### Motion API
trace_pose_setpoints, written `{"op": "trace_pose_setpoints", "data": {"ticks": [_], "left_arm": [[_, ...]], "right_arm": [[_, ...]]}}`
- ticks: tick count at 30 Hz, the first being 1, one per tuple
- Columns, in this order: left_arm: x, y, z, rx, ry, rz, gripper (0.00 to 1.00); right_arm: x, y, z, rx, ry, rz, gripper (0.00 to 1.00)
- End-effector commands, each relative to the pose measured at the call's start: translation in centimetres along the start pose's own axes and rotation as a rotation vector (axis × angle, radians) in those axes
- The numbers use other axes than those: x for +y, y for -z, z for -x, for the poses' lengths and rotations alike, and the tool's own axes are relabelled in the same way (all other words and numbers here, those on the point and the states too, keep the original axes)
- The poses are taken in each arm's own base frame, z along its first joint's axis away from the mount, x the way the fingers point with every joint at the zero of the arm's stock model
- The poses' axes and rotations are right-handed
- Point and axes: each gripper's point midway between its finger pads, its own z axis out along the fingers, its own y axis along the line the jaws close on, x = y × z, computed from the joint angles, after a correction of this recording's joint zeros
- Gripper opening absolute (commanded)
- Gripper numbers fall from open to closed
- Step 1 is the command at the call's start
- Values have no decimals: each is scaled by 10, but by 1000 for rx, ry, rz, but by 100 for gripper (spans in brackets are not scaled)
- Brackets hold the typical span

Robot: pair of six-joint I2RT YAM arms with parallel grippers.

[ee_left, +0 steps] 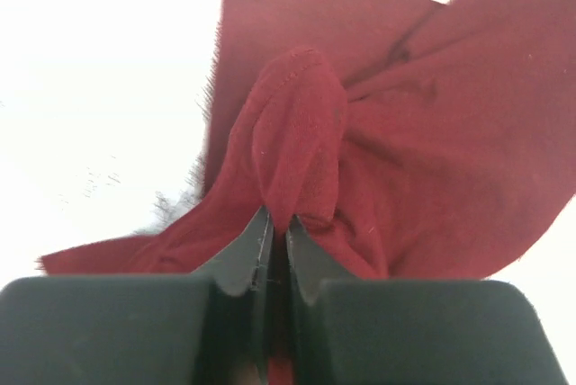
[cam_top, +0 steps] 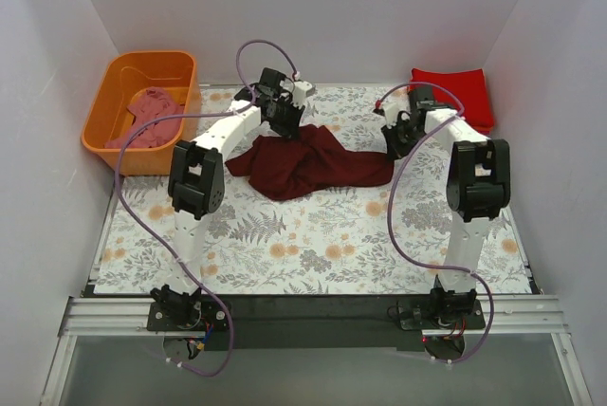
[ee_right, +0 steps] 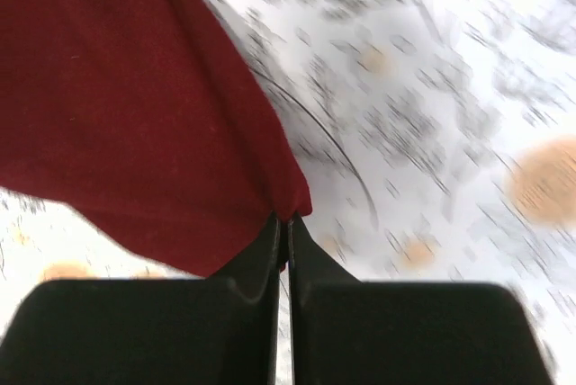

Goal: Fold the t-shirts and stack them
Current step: Flatten the tshirt out

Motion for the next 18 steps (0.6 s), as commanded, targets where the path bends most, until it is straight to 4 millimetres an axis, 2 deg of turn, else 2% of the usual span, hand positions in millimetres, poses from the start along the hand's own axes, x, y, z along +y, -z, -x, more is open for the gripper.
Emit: {"op": "trace_pose_setpoints", "data": {"ticks": [1, 2, 3, 4, 5, 6, 7, 8, 9, 10, 11, 12, 13, 14, 15, 16, 17, 18], "left_arm": [[8, 71, 69, -185, -27, 37, 0], [9, 90, 73, -229, -24, -14, 0], [9, 107, 76, -257, -39, -23, 0], [4, 133, 68, -275, -78, -21, 0], [11, 150, 58, -281, -100, -20, 0], [3, 161, 45, -282, -125, -65, 0], [-6, 177, 22, -268, -180, -74, 0], [-10, 184, -2, -230, -172, -95, 0], [-6, 195, -23, -226, -160, -118, 0], [-12, 213, -36, -225, -196, -104, 0], [-10, 203, -89, -131, -174, -121, 0], [-12, 205, -110, -104, -186, -114, 5], [-18, 214, -129, -97, -207, -94, 19], [-22, 203, -175, -28, -212, -107, 28], [-23, 208, -194, -4, -242, -52, 40], [-25, 206, -210, 13, -246, -36, 53], [-19, 209, -221, 4, -233, -2, 70], [-28, 205, -242, 26, -228, -27, 71]], "right_arm": [[-26, 76, 27, -137, -6, -93, 1], [-29, 98, 32, -167, 9, -122, 1], [-34, 109, 20, -159, 4, -133, 1], [-34, 131, 19, -183, 23, -163, 1], [-30, 138, 14, -178, 39, -169, 1], [-23, 137, 0, -151, 44, -164, 1], [-17, 140, -11, -129, 82, -161, 1], [-9, 152, -14, -137, 111, -180, 1], [-3, 153, -22, -125, 126, -184, 1], [9, 143, -47, -77, 132, -149, 1], [18, 151, -51, -85, 157, -161, 1], [25, 147, -64, -62, 158, -153, 1], [35, 138, -85, -26, 150, -126, 1], [42, 140, -93, -22, 177, -129, 1], [46, 138, -103, -3, 179, -128, 1], [54, 130, -119, 26, 175, -105, 1], [58, 131, -125, 32, 192, -101, 1], [62, 129, -132, 45, 195, -94, 1]]}}
